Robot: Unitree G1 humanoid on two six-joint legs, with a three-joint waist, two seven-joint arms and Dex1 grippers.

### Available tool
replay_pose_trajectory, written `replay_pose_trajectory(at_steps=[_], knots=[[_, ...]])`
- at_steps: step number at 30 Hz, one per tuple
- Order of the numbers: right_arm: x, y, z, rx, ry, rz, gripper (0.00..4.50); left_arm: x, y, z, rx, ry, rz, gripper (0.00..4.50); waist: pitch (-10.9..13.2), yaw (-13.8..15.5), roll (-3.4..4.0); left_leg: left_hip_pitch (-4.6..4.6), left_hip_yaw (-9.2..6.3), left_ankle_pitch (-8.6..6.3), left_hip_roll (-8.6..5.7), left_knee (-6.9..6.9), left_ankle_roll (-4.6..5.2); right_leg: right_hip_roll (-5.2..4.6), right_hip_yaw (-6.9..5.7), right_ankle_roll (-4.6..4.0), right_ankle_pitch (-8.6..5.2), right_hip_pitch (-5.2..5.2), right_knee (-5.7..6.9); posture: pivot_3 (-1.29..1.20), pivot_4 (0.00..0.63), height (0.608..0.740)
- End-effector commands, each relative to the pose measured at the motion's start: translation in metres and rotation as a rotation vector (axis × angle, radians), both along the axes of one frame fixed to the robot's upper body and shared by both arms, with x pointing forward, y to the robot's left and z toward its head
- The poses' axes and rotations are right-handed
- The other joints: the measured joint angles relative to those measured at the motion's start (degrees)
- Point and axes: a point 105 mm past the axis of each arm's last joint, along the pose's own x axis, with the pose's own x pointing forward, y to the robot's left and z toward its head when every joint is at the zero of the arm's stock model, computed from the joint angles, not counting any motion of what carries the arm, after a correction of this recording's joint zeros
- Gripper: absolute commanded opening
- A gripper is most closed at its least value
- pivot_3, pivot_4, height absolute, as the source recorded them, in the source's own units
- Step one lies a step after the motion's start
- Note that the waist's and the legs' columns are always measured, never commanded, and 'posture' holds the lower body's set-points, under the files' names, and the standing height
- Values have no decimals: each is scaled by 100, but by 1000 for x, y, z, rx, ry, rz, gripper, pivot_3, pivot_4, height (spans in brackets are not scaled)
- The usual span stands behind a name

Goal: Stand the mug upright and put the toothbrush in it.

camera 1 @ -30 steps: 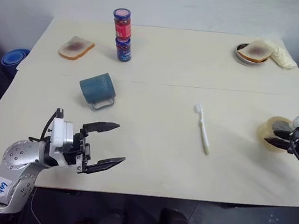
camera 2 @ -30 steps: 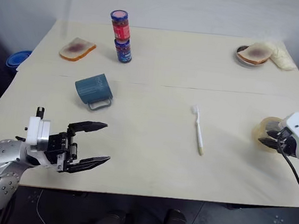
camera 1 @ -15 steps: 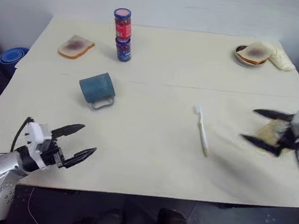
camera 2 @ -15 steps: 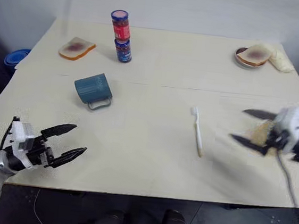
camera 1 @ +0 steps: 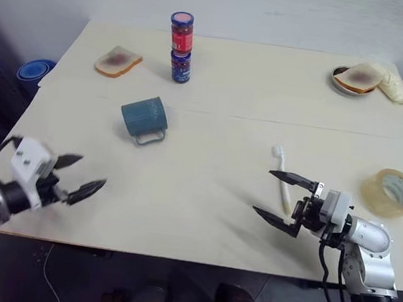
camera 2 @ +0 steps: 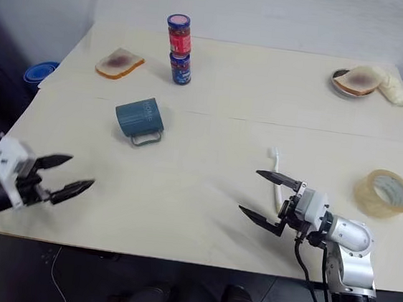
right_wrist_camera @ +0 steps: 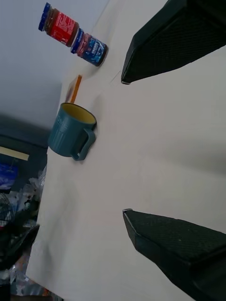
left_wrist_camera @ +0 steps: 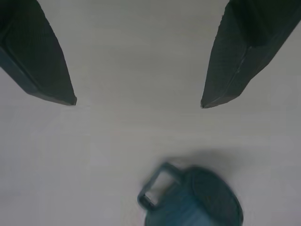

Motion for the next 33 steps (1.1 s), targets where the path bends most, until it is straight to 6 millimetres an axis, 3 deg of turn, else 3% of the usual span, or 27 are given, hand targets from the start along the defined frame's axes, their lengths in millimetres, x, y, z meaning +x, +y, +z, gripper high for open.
replay_pose_trajectory(at_steps=[1,5,10,21,25,33], knots=[[-12,-14,1,2,-15,-38,4431,20,-20,-1,30,80,16,4500,-2,-22,3,0,4,0,-3,-3,1,1,-2,0,0,-5,3,0,150,740],[-18,-19,-8,4,7,-68,4431,53,-31,-12,124,164,99,4500,-1,-62,0,5,26,0,0,-8,2,19,-15,1,0,-9,1,0,150,740],[-20,-20,-11,19,7,-87,4431,91,-40,-16,158,118,152,4500,4,-136,-8,12,39,7,1,-10,-13,46,-8,1,0,-9,0,0,150,740],[-34,-23,-20,39,38,-124,4431,128,-50,-40,185,146,133,4500,3,-8,-10,8,36,9,9,13,-13,40,-9,1,0,-5,5,0,150,740],[-34,-24,-22,43,37,-136,4500,130,-56,-51,223,163,73,3373,2,-3,-10,11,37,9,7,16,-13,39,-8,2,1,-3,13,0,150,740],[-35,-27,-26,51,39,-149,4500,127,-63,-53,235,154,6,906,1,-2,-10,13,37,9,8,18,-13,38,-8,2,1,-2,16,0,150,740]])
